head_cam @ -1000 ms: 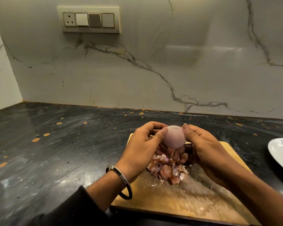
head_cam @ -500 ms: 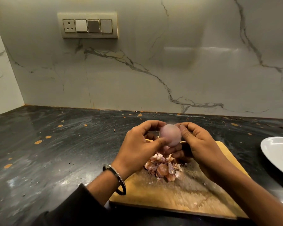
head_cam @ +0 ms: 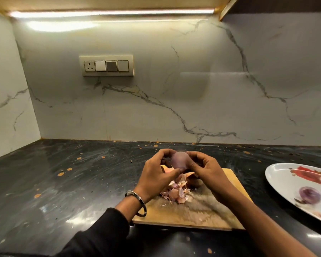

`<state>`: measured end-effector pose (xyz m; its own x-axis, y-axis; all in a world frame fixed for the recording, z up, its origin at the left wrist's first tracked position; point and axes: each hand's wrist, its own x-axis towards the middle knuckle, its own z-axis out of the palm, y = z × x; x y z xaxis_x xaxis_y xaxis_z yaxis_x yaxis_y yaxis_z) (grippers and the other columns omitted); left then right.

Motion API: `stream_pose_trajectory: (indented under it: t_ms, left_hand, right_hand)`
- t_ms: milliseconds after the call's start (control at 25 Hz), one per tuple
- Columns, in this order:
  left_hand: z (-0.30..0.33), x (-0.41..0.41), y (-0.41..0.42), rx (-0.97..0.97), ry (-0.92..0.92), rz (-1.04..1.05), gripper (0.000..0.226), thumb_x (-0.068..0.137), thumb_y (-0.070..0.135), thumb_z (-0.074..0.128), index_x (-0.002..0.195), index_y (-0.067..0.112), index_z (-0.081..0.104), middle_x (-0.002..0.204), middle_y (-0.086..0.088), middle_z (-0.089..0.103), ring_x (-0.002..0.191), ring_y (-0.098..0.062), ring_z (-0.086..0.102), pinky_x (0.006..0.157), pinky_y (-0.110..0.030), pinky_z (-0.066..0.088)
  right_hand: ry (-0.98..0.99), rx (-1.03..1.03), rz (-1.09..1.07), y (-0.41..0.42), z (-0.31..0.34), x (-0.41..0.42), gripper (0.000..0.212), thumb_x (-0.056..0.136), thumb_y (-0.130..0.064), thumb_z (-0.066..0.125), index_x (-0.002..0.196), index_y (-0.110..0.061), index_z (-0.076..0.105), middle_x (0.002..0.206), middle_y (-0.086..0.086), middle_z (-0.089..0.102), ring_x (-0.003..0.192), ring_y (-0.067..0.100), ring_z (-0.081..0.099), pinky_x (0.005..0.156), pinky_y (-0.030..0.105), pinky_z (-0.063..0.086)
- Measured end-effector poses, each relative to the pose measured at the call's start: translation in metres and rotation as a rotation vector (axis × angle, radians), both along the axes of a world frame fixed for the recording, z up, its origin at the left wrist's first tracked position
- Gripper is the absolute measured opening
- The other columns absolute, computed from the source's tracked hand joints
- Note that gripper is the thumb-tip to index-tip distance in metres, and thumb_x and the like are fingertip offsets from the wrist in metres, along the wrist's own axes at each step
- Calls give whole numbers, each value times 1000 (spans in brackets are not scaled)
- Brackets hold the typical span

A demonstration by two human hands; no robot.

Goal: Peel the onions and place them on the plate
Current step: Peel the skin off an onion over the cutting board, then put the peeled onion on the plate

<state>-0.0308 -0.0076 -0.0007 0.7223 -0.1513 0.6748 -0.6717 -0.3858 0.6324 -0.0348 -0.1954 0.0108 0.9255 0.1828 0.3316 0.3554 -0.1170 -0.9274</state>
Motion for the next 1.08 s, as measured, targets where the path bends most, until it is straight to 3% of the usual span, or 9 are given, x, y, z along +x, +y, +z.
stream_pose_trajectory:
  t_ms: [200,320,520,680,800,960,1080]
  left_hand:
    - [11,-11,-25,22,75,-53,47,78,25,82,119,18,60,105,9,67,88,-7,65,66,-25,55]
    - [16,-19,-62,58,81,-97,46,77,27,82,117,18,61,104,9,68,85,-9,64,66,-18,50]
    - [18,-26,-143,148,84,-196,47,78,33,81,118,17,60,107,8,66,90,-9,62,79,-27,55]
    - [13,-26,-220,214,105,-281,50,77,37,82,119,19,60,107,8,67,95,-4,63,83,-24,55]
    - [8,-25,-270,272,102,-310,52,77,42,81,119,21,59,109,7,68,97,-5,62,85,-25,54]
    - [-2,-20,-313,368,96,-305,52,75,48,80,116,23,60,108,8,68,97,-4,61,84,-22,52]
    - [-13,-17,-326,419,108,-320,50,76,42,81,116,20,61,106,5,68,91,-4,60,79,-16,49]
  right_hand:
    - [-40,-72,-34,-28,4,-23,47,86,-26,76,131,-24,60,110,-2,74,89,19,74,70,29,61]
    - [-58,-130,-102,-66,5,-40,48,87,-24,75,132,-23,58,111,-2,72,88,15,73,69,26,59]
    - [-77,-265,-241,-149,7,-67,44,91,-22,71,133,-19,57,110,-6,69,92,1,70,72,17,56]
    - [-16,-306,-379,-223,-1,-87,41,95,-23,67,135,-19,59,111,-3,71,92,12,72,83,34,61]
    - [-7,-325,-489,-264,-6,-99,43,92,-25,70,133,-23,59,108,-5,72,87,10,73,77,31,61]
    - [69,-333,-588,-302,-16,-104,37,87,-24,76,121,-25,64,100,-3,75,86,10,73,86,40,60]
    - [134,-361,-630,-310,-26,-101,36,83,-24,80,115,-21,65,99,-4,75,89,9,72,88,38,59]
